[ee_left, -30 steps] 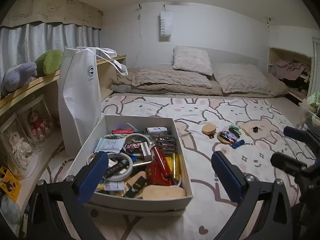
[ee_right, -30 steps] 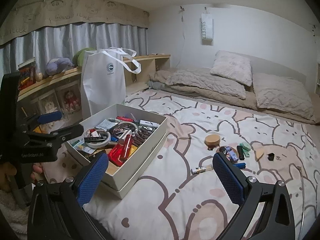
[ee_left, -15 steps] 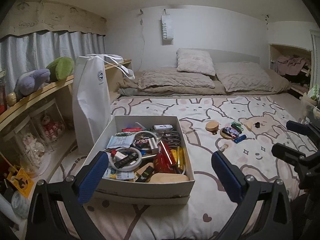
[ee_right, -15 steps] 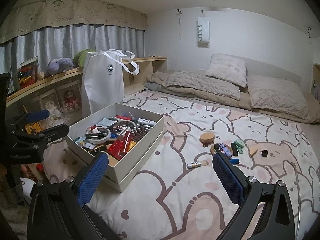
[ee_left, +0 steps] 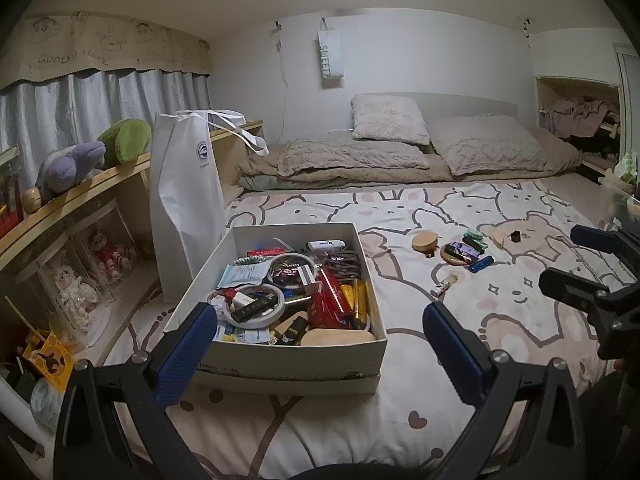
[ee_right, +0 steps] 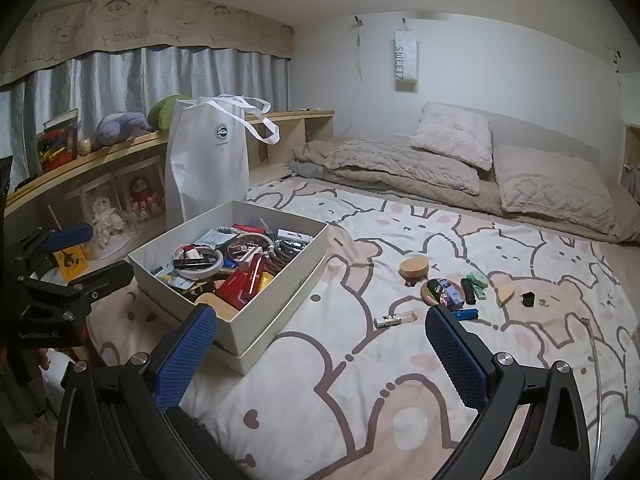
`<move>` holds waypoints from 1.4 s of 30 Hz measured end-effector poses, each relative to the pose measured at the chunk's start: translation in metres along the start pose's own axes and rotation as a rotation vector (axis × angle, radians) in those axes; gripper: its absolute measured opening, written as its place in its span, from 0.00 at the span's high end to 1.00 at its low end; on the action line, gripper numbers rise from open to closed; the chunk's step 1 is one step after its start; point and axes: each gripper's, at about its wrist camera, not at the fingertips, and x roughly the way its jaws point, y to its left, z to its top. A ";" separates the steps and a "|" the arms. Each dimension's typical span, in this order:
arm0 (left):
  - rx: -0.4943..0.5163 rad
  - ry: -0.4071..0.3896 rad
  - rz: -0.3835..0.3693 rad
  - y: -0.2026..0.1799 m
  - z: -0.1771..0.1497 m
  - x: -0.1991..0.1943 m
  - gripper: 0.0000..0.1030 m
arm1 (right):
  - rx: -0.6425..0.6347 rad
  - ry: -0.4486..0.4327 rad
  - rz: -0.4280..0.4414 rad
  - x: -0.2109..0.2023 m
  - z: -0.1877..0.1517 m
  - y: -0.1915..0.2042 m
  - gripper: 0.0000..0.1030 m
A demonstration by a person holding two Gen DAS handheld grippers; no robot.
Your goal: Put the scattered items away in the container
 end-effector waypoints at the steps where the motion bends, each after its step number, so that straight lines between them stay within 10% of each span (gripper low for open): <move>1: -0.001 -0.001 0.000 0.001 0.000 0.000 0.00 | -0.001 0.001 0.001 0.000 0.000 0.001 0.00; 42: -0.002 0.007 -0.013 -0.001 -0.011 0.000 0.00 | 0.001 0.031 -0.012 0.005 -0.008 0.007 0.00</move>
